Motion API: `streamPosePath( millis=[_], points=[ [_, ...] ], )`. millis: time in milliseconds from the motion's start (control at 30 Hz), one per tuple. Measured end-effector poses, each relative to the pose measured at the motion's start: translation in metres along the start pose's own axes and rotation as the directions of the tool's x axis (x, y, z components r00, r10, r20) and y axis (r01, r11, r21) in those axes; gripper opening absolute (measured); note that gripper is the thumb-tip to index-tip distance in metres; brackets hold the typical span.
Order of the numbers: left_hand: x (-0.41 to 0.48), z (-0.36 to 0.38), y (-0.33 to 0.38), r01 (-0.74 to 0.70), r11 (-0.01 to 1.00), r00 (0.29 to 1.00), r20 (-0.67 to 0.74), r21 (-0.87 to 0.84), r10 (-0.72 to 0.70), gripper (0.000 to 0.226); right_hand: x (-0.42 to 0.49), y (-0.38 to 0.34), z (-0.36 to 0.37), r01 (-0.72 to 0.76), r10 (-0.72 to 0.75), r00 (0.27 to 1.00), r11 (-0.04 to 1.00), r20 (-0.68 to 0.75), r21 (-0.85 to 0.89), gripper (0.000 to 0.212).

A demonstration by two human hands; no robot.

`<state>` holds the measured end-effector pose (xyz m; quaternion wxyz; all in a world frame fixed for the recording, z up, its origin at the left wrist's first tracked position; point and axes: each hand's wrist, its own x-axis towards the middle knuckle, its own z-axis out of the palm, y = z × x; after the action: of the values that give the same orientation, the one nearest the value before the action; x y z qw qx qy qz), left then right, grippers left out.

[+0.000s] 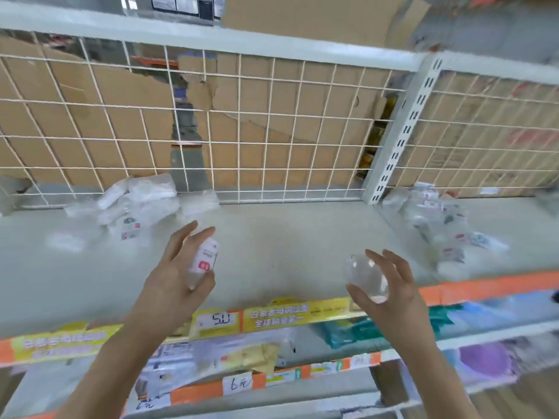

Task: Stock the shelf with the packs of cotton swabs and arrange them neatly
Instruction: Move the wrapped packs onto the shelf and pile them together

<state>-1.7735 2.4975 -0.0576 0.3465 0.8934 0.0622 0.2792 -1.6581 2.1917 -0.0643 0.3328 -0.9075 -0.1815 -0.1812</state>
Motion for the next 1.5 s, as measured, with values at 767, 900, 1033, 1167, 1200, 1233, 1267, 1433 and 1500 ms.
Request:
streamPosePath(
  millis=[767,900,1033,1167,1200,1233,1267,1433,1500],
  points=[
    [0.007,0.267,0.212,-0.185,0.933,0.875,0.381,-0.309,0.300,0.052,-0.111,0.225,-0.226,-0.423,0.383,0.881,0.901,-0.278,-0.097,0.060],
    [0.040,0.309,0.234,-0.215,0.909,0.848,0.394,-0.357,0.355,0.062,-0.084,0.258,-0.234,-0.447,0.401,0.868,0.888,-0.294,-0.106,0.061],
    [0.078,0.353,0.260,-0.227,0.884,0.830,0.394,-0.408,0.395,0.060,-0.038,0.292,-0.241,-0.445,0.395,0.865,0.889,-0.309,-0.109,0.060],
    [0.107,0.393,0.284,-0.281,0.880,0.757,0.474,-0.384,0.449,0.060,0.004,0.320,-0.243,-0.451,0.403,0.861,0.887,-0.312,-0.098,0.061],
    [0.112,0.403,0.290,-0.307,0.880,0.746,0.483,-0.361,0.458,0.060,0.012,0.326,-0.243,-0.445,0.398,0.864,0.890,-0.308,-0.097,0.061],
    [0.117,0.412,0.298,-0.335,0.880,0.742,0.480,-0.338,0.467,0.061,0.019,0.333,-0.244,-0.440,0.394,0.868,0.892,-0.304,-0.100,0.062],
    [0.121,0.422,0.304,-0.365,0.876,0.739,0.474,-0.315,0.479,0.061,0.024,0.341,-0.245,-0.438,0.392,0.870,0.893,-0.299,-0.102,0.062],
    [0.132,0.467,0.325,-0.477,0.848,0.614,0.601,-0.234,0.511,0.063,0.047,0.375,-0.255,-0.406,0.370,0.890,0.909,-0.265,-0.094,0.062],
    [0.134,0.481,0.328,-0.509,0.846,0.589,0.653,-0.158,0.477,0.062,0.056,0.389,-0.261,-0.395,0.366,0.900,0.915,-0.238,-0.086,0.061]
  ],
)
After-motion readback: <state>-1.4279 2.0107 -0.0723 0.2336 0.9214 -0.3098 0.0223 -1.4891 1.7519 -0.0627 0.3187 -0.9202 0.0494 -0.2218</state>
